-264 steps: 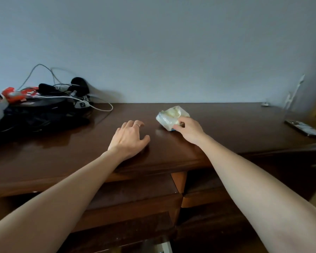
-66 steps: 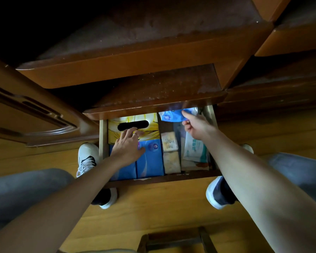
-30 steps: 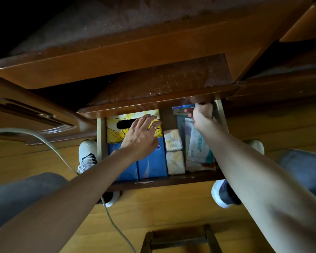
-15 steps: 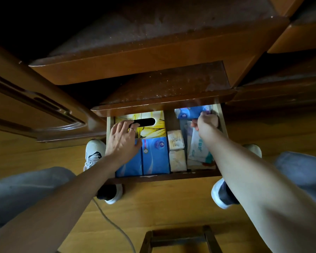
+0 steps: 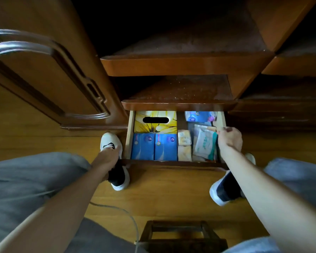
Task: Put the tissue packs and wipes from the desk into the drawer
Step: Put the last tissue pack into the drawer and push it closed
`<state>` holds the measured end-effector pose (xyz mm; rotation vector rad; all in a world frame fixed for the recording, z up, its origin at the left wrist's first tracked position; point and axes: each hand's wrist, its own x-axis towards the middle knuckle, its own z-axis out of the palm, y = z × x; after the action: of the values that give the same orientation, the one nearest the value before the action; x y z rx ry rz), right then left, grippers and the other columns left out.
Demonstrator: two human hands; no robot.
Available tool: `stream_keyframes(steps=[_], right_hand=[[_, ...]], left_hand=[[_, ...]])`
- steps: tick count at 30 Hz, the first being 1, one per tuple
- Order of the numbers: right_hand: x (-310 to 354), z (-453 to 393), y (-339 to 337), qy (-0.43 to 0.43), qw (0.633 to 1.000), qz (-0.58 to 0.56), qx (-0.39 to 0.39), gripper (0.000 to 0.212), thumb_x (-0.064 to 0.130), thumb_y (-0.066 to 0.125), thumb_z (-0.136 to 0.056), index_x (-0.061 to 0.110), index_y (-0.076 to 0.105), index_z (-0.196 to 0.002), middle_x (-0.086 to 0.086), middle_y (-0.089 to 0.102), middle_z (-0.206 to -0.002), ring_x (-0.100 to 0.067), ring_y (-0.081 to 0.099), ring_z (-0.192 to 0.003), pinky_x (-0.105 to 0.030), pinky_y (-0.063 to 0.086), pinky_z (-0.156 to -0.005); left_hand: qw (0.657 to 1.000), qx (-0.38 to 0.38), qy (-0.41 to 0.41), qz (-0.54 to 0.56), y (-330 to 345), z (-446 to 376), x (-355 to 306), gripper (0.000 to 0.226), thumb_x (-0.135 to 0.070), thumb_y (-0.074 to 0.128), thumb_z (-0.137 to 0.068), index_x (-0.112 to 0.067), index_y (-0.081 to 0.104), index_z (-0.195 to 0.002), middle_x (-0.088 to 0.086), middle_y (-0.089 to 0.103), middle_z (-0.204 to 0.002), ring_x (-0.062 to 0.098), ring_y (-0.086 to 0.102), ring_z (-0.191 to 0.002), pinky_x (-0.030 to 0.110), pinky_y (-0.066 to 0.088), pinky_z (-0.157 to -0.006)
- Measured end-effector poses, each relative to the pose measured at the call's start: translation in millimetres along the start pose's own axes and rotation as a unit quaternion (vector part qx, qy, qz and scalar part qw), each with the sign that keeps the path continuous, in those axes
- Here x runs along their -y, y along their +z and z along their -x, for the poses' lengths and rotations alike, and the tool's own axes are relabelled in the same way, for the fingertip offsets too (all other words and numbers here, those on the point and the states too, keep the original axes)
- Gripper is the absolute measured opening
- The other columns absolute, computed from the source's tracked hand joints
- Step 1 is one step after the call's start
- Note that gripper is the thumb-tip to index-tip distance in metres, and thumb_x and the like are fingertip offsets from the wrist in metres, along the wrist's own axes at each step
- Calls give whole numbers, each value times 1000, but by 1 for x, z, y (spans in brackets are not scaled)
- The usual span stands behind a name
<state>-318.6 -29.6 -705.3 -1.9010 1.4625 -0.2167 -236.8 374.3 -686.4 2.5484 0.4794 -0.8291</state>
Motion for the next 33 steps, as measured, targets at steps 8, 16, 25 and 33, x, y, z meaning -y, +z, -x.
stream_keyframes(steps=[8, 16, 25, 33], right_hand=[[-63, 36, -44, 136, 989, 28, 46, 47, 35, 66, -96, 7, 60, -134, -15, 70, -109, -32, 71, -91, -37, 62, -74], [-79, 40, -33, 255, 917, -181, 246, 41, 33, 48, -109, 1, 55, -134, -28, 73, -99, -34, 74, -79, -43, 61, -70], [-61, 25, -27, 202, 943, -151, 218, 34, 35, 51, -107, 4, 62, -116, -21, 77, -83, -28, 75, -69, -36, 60, -61], [-30, 29, -30, 183, 941, -205, 197, 30, 32, 56, -105, 5, 63, -115, -15, 78, -96, -27, 77, -85, -34, 62, -65]], left_hand=[[970, 160, -84, 161, 19, 17, 8, 71, -70, 38, -91, -3, 62, -97, 19, 74, -68, 31, 73, -57, 33, 57, -47], [918, 188, -110, 331, 24, 23, 3, 28, -32, 61, -96, -6, 60, -107, 15, 68, -81, 25, 66, -63, 30, 58, -47], [926, 82, -93, 356, 31, 4, -13, 29, -26, 67, -92, 2, 68, -102, 14, 69, -72, 21, 63, -53, 24, 52, -41], [839, 82, -120, 524, 38, 10, -50, 33, -26, 64, -96, -8, 51, -119, 19, 69, -105, 32, 71, -91, 41, 61, -76]])
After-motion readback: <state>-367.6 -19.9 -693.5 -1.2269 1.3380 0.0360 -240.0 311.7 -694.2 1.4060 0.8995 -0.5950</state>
